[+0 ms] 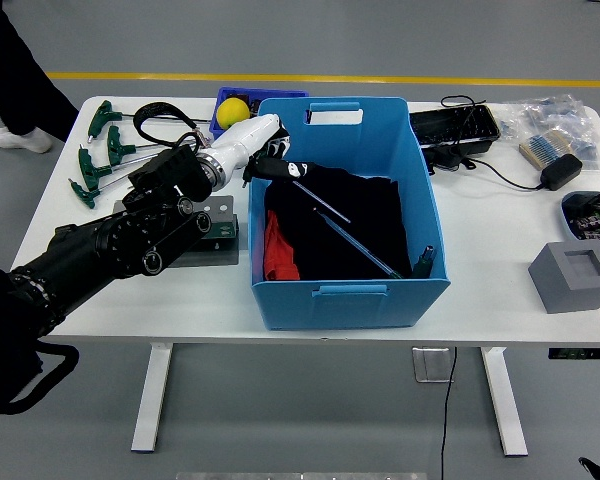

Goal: Lift tool from toolbox,place it in box,lift tool from toolbox,place it in box

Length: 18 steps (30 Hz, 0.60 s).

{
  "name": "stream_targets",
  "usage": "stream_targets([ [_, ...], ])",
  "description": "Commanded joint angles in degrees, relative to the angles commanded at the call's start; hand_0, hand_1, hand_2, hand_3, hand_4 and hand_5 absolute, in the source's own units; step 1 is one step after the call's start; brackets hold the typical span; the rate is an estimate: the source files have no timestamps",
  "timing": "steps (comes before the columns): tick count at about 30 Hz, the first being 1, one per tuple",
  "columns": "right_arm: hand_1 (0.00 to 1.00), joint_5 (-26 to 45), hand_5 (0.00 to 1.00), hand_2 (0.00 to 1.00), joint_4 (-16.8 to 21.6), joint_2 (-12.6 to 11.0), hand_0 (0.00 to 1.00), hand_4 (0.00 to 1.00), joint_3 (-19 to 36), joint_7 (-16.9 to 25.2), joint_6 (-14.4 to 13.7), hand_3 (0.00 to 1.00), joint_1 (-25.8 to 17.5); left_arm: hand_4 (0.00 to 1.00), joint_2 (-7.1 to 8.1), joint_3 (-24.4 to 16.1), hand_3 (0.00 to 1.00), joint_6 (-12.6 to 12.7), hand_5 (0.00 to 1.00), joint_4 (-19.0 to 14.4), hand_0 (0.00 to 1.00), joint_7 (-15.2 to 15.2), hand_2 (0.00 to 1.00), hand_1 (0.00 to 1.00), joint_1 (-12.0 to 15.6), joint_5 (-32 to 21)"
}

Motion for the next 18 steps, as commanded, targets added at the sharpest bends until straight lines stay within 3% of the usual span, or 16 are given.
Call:
stream_targets([
  [1, 0.636, 0.1, 0.681, 0.705, 0.0, 0.0, 0.65, 0.791, -0.1, 0.0, 0.0, 0.561, 0.1, 0.875, 0.0, 0.2, 0.571, 0.1, 0.572, 0.2, 0.28, -0.2, 0.493, 0.36, 0.0, -1.1],
  [2, 0.635, 0.3, 0.68, 0.705, 0.0, -0.1, 0.65, 0.79, -0.2, 0.1, 0.0, 0.561, 0.1, 0.906, 0.0, 0.6, 0.615, 0.4, 0.617, 0.4, 0.323, -0.4, 0.591, 0.433, -0.1, -2.4],
  [18, 0.631, 0.5, 0.678, 0.703, -0.2, -0.5, 0.65, 0.791, -0.5, 0.2, 0.0, 0.561, 0.6, 0.906, 0.0, 1.1, 0.623, 1.0, 0.623, -3.6, 0.342, -2.8, 0.611, 0.458, -1.1, -6.3],
])
